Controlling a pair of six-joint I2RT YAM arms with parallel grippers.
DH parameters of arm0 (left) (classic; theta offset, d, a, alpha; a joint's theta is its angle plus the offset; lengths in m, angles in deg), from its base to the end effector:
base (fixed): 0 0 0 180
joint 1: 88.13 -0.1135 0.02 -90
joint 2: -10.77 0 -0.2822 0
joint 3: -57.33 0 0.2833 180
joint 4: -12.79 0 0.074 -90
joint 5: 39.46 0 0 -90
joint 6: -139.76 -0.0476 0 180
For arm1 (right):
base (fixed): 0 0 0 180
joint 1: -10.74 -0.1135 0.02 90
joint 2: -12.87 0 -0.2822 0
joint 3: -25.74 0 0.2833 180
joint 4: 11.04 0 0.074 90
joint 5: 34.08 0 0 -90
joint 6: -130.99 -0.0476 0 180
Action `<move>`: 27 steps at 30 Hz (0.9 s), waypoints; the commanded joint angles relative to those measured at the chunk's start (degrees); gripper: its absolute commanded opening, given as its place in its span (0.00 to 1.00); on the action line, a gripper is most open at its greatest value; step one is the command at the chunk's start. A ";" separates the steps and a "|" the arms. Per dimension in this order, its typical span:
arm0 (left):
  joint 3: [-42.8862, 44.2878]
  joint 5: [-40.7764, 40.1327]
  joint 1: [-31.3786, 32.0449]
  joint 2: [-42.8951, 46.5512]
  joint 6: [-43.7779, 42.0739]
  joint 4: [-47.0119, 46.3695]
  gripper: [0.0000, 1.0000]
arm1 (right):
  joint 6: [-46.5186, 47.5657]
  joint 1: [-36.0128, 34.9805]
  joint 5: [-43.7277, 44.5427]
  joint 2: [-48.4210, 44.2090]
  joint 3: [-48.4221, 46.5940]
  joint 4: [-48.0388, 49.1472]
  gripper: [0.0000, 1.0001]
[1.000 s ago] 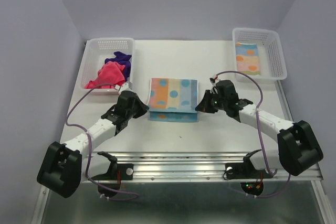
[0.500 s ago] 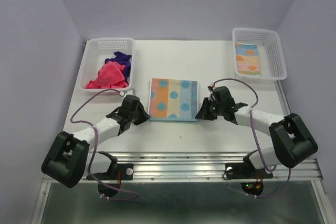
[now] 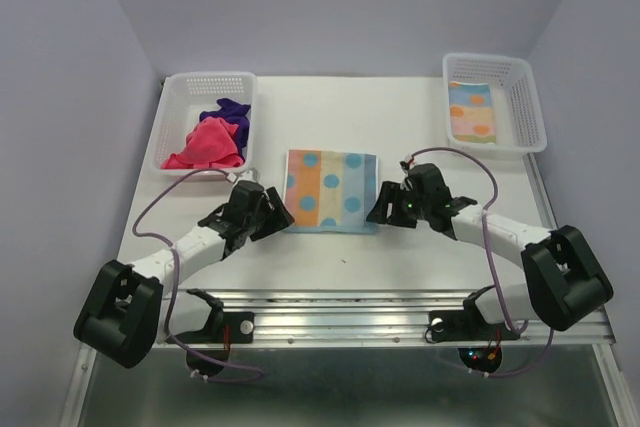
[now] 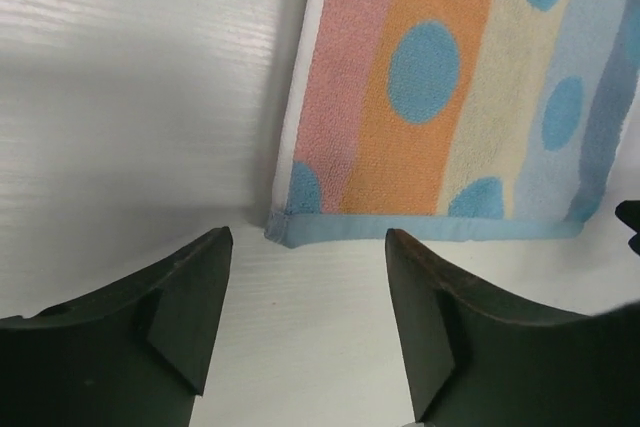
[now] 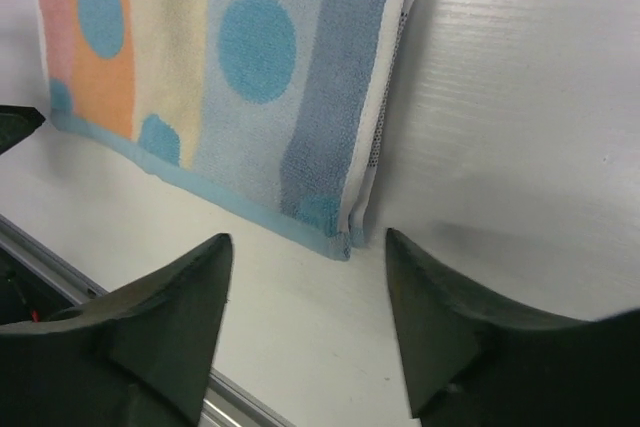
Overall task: Fold and stack the towels
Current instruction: Fold the towel
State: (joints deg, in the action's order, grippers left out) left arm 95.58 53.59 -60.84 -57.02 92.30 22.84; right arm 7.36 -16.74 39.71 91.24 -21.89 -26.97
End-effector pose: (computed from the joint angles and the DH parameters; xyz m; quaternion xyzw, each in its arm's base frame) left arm 0.2241 -0.1185 0.1576 -0.1088 0.8980 -0.2634 0.3353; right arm 0.2500 0.1450 0.1580 -0.0026 0.9215 0.2986 0.2481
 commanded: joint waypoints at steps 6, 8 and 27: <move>13.95 -5.77 0.22 -2.77 -7.90 2.88 0.99 | 4.18 -0.46 11.80 -1.04 -9.33 -0.87 1.00; 18.17 -6.03 0.13 -6.72 -9.40 2.44 0.99 | 6.19 -0.46 15.32 0.90 -12.84 -0.69 1.00; 45.43 -6.56 -6.02 -37.15 -18.81 5.43 0.81 | 13.50 7.27 10.94 25.25 -33.33 -3.24 0.97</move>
State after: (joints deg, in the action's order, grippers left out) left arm 137.21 47.30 -65.91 -93.18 75.69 26.80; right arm 19.01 -10.69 53.53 114.96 -51.05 -30.27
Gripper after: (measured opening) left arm 0.819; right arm 0.987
